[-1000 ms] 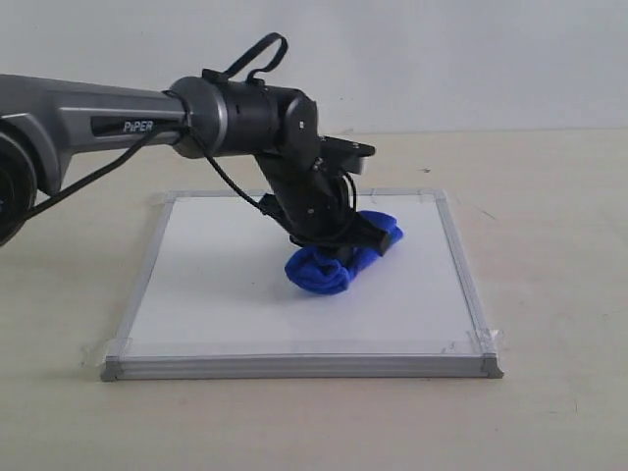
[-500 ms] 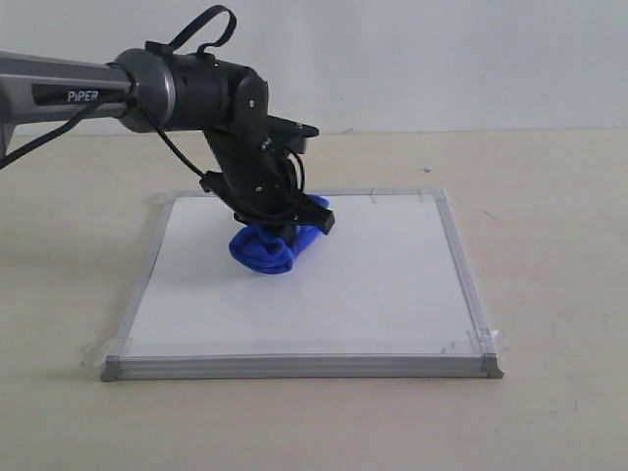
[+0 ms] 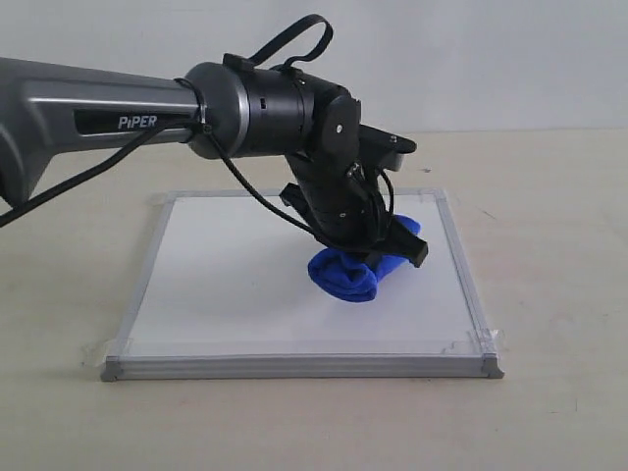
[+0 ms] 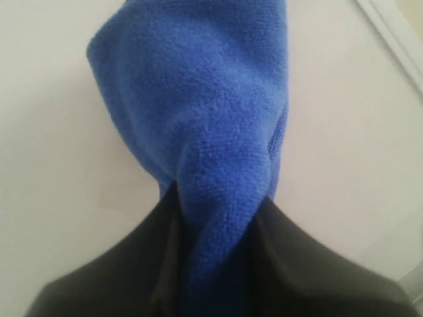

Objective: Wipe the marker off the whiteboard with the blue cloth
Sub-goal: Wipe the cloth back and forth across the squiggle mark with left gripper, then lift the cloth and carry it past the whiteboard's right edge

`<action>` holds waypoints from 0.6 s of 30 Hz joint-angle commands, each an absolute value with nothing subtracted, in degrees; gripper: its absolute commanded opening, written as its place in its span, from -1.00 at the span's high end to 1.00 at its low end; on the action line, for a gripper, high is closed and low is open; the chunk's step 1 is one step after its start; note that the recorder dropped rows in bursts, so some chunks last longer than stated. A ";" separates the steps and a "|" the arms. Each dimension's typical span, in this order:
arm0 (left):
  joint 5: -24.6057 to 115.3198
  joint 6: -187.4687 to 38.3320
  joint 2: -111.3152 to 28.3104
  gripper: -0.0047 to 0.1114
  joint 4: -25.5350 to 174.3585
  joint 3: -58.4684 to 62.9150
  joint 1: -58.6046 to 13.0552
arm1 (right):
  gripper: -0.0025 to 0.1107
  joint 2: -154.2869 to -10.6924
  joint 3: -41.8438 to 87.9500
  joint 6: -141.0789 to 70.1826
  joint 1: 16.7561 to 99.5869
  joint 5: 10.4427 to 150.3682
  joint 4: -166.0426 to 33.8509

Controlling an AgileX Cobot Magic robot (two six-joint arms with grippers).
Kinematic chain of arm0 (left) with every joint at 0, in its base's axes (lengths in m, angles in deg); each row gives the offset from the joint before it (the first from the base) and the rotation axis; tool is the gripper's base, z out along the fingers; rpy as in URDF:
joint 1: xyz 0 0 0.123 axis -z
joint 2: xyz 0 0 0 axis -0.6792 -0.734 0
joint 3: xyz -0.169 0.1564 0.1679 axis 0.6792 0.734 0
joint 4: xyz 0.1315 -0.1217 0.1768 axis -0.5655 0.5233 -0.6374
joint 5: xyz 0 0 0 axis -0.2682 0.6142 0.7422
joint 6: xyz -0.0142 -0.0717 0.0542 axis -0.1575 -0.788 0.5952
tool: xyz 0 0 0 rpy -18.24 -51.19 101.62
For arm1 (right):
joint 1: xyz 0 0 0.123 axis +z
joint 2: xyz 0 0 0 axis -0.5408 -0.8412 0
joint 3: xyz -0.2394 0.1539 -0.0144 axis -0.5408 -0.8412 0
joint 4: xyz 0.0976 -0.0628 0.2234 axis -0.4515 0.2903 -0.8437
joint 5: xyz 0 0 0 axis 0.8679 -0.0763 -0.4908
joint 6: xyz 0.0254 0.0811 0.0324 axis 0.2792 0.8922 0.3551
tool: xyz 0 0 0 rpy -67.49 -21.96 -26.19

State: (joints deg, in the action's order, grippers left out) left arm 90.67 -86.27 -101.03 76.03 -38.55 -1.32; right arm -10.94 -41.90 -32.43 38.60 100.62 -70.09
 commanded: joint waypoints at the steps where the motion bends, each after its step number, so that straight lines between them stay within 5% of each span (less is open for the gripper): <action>1: 88.36 -91.49 -100.05 0.84 75.24 -38.35 -1.01 | 0.93 -10.69 -41.84 -32.30 38.47 100.33 -70.03; 18: 77.73 -90.94 -100.05 0.84 90.24 -38.35 -0.23 | 0.93 -10.69 -41.84 -32.30 38.47 100.22 -70.03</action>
